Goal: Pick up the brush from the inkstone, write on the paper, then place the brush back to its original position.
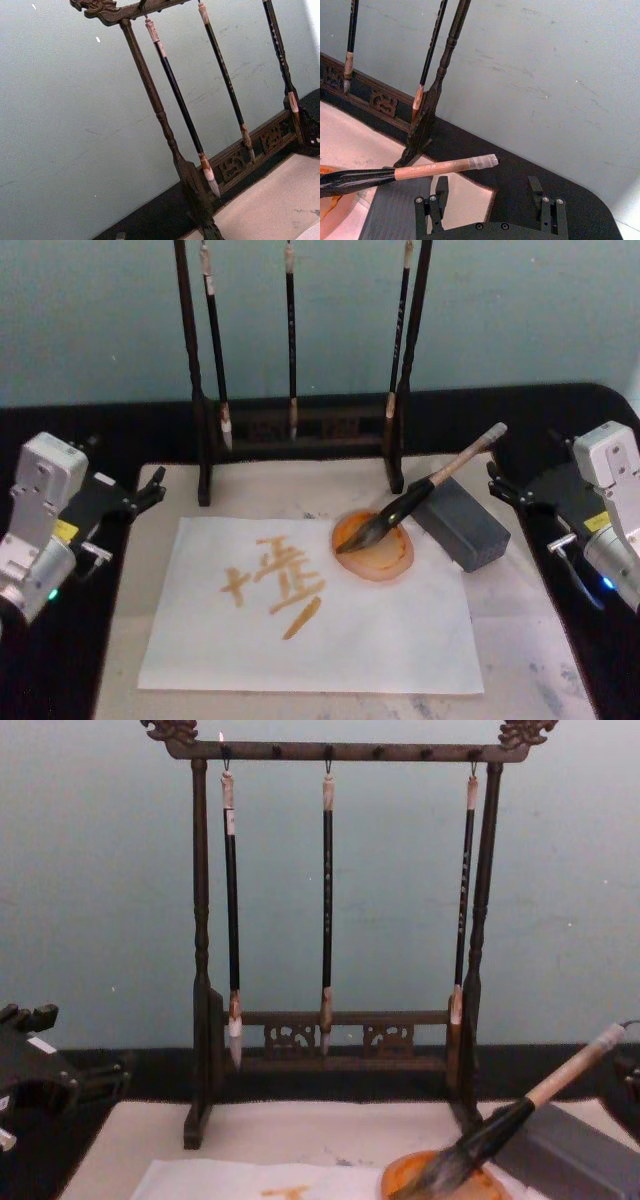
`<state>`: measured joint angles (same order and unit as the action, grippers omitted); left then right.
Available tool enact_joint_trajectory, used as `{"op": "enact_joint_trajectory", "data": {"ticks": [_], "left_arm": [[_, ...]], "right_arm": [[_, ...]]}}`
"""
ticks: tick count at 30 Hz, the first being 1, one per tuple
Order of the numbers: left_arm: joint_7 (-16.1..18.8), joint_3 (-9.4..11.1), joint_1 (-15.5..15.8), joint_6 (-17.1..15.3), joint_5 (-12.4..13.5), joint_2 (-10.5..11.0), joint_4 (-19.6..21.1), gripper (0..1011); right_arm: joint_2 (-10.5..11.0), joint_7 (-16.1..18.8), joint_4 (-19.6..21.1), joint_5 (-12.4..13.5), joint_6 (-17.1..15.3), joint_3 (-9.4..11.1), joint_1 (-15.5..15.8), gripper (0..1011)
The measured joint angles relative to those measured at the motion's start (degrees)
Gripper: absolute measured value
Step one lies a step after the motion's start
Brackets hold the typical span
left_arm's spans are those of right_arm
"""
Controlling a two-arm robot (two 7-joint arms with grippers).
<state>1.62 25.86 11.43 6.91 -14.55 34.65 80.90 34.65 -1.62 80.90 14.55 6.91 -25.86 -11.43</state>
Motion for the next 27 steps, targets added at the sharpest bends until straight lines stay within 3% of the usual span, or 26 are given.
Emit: {"op": "enact_joint_trajectory", "data": {"ticks": [9, 15, 21, 24, 27], "left_arm": [[0.00, 0.00, 0.00, 0.00, 0.00, 0.00, 0.00, 1010], [0.00, 0.00, 0.00, 0.00, 0.00, 0.00, 0.00, 1010], [0.00, 0.00, 0.00, 0.00, 0.00, 0.00, 0.00, 1009], [0.00, 0.00, 0.00, 0.00, 0.00, 0.00, 0.00, 1010], [0.00, 0.00, 0.00, 0.00, 0.00, 0.00, 0.00, 1009]], "right_arm": [[-0.11, 0.02, 0.19, 0.10, -0.28, 0.25, 0.14, 1000], [-0.95, 1.07, 2.50, 4.39, -5.88, 3.19, 1.63, 1000], [-1.31, 4.64, 5.66, 12.13, -12.49, 7.60, 3.18, 1000], [-1.84, 7.11, 6.91, 17.09, -15.95, 10.19, 3.81, 1000], [-3.39, 9.77, 7.54, 24.22, -20.85, 14.01, 4.16, 1000]]}}
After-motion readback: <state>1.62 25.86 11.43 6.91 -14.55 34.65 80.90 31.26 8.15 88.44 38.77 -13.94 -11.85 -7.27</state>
